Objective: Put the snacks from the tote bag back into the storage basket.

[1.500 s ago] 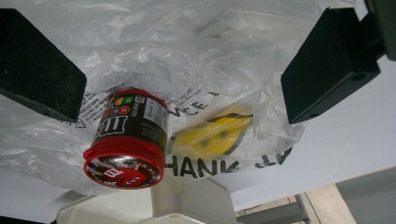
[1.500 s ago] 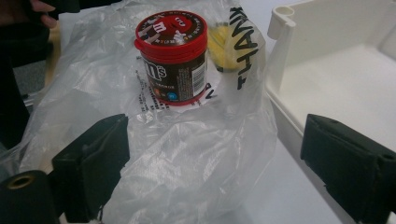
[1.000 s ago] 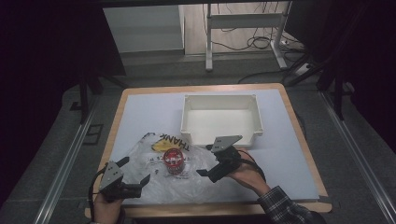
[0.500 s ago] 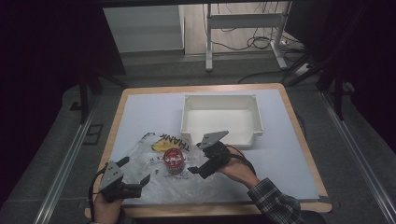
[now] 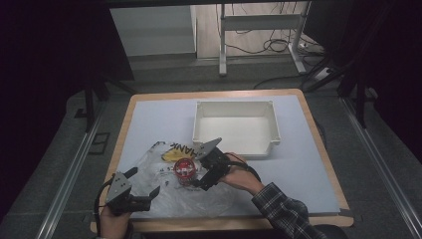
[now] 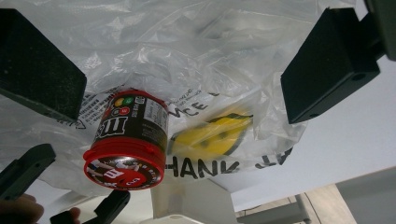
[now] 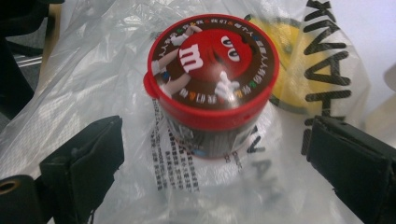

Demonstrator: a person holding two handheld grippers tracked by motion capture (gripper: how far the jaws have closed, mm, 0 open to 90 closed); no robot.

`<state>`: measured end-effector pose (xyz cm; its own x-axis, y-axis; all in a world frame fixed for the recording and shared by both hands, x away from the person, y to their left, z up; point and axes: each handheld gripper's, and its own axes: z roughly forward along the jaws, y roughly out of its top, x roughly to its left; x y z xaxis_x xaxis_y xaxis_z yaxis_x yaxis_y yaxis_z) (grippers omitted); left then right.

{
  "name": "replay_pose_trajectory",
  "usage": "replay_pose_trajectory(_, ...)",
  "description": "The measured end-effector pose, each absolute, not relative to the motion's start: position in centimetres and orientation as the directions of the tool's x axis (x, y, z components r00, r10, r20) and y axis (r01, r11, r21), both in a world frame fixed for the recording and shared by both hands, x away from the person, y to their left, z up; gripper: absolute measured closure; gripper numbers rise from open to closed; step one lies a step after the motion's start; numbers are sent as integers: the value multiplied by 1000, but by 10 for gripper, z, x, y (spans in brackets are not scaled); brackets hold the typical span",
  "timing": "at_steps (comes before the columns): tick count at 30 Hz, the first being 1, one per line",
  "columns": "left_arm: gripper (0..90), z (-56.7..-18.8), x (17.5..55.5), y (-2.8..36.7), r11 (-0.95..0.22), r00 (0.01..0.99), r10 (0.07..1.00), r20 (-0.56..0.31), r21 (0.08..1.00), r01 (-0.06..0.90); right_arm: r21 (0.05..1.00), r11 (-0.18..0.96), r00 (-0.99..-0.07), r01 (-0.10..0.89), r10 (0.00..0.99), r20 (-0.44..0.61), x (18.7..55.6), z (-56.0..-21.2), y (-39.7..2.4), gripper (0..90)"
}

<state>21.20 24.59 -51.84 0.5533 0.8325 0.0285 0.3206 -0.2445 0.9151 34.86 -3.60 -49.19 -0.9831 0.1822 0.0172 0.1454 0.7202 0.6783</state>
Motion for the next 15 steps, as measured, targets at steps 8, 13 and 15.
replay_pose_trajectory(8, 1, -518, 212, 246, -246, 554, 832, 29, 915, 321, 642, 749, -983, 162, 179, 40, 353, -494, -18, 44)
replay_pose_trajectory(13, 1, -518, 212, 246, -246, 555, 831, 29, 915, 321, 634, 753, -981, 177, 184, 56, 355, -495, -9, 43)
replay_pose_trajectory(15, 1, -518, 212, 246, -247, 556, 831, 29, 914, 321, 619, 765, -981, 179, 187, 53, 355, -496, -4, 46)
